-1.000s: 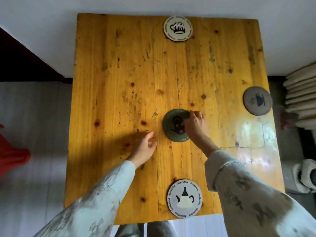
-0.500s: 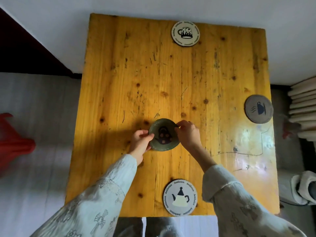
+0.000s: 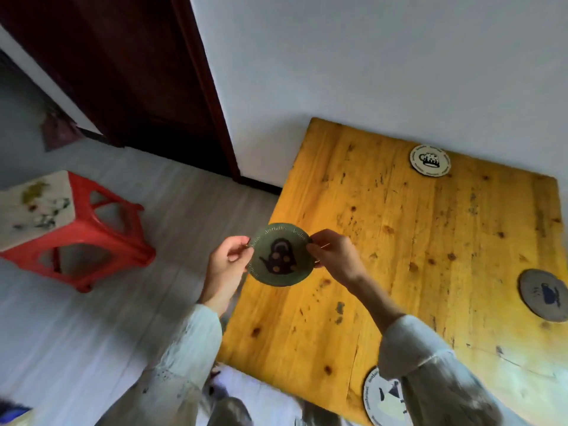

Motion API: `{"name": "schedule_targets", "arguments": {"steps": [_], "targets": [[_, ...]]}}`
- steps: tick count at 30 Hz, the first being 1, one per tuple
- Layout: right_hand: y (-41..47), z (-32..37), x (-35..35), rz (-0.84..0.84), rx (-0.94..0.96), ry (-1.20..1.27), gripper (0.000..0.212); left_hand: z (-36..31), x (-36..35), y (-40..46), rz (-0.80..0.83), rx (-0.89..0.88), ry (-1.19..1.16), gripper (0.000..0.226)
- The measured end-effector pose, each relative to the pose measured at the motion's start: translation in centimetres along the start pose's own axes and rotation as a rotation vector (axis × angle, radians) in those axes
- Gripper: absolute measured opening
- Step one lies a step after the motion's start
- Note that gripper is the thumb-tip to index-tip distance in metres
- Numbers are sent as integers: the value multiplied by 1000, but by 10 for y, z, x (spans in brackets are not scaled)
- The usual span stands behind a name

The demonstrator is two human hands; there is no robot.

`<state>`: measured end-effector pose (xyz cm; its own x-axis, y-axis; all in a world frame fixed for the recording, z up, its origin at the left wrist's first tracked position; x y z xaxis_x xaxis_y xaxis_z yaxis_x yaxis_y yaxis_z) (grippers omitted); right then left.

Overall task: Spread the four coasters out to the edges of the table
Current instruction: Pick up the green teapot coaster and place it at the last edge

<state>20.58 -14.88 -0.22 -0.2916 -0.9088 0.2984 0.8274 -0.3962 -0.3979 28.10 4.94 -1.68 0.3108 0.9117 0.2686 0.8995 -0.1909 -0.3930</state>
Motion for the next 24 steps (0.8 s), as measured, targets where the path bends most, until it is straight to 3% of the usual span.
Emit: {"name": "schedule_targets", "arguments": {"steps": [8, 13, 18, 24], "targets": [[-8, 98, -129, -57, 87, 85, 12, -26, 163, 37, 101, -134, 21, 18], [-8, 144, -199, -45, 93, 131, 22, -49, 244, 65, 142, -209, 73, 20], [6, 166, -207, -123, 89, 187, 18, -82, 251, 104, 221, -271, 115, 21], [33, 143, -166, -312, 27, 284, 9, -106, 187, 147, 423, -287, 189, 24]]}}
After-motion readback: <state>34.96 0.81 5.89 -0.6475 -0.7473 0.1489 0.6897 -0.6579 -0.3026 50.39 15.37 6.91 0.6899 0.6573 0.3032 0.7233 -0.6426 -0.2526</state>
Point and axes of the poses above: each hand's wrist, its own y-axis towards the middle knuckle, its own x-axis out of the back of the hand, z = x × y, the point moved 8 cm from there along y, towards the middle knuckle, and after that the axes turned 7 degrees about y, right-handed, at the moved point
